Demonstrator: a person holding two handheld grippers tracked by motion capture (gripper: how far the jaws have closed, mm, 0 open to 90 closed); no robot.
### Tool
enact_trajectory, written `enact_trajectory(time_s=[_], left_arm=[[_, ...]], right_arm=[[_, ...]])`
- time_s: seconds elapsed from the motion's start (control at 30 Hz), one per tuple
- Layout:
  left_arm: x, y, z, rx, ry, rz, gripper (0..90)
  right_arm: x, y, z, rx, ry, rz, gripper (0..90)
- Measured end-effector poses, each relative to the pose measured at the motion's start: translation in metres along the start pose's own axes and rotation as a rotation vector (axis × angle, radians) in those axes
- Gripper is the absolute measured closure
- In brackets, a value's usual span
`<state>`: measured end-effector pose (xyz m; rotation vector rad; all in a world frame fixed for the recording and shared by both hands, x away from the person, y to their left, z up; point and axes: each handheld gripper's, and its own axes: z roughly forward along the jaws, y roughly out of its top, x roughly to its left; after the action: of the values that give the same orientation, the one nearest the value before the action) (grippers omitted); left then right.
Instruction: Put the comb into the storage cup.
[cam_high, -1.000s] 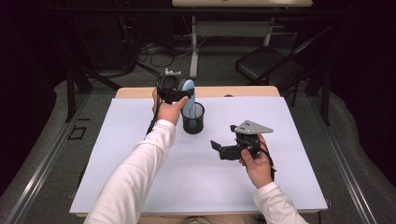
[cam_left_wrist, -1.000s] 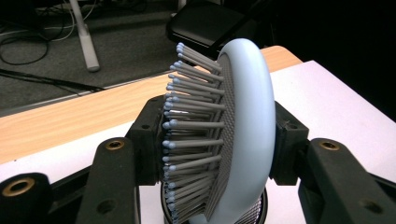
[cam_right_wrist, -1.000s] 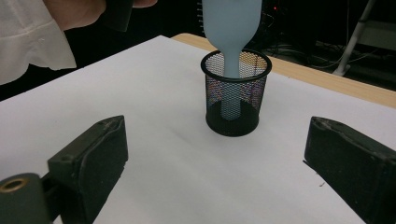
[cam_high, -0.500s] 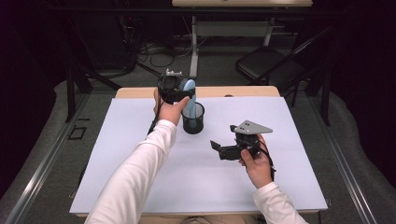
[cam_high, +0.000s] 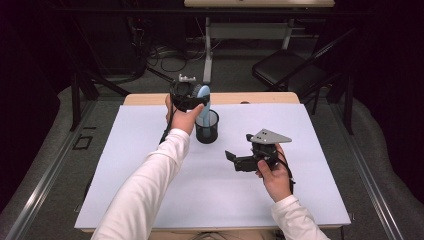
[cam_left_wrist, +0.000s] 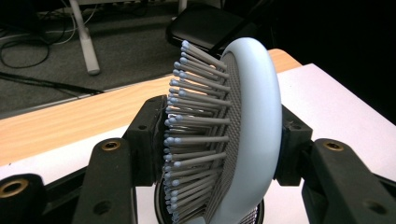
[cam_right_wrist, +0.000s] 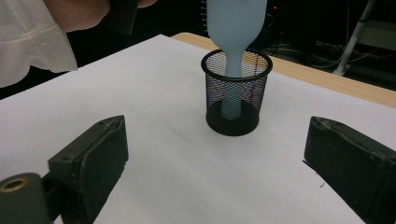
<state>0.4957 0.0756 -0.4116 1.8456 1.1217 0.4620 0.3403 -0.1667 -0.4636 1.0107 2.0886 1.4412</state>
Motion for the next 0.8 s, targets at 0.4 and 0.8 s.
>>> enact_trajectory(time_s=[0.4,0.8], left_arm=[[-0.0027,-0.0009,0.0024,0.006,0.010,0.017,44.6],[-0.0040,-0.0016,0.0033,-0.001,0.005,-0.001,37.6]], right_arm=[[-0.0004,0.0000,-0.0002,-0.002,0.001,0.001,5.9],[-0.0004,0.0000,-0.0001,-0.002,0.001,-0.001,6.0]])
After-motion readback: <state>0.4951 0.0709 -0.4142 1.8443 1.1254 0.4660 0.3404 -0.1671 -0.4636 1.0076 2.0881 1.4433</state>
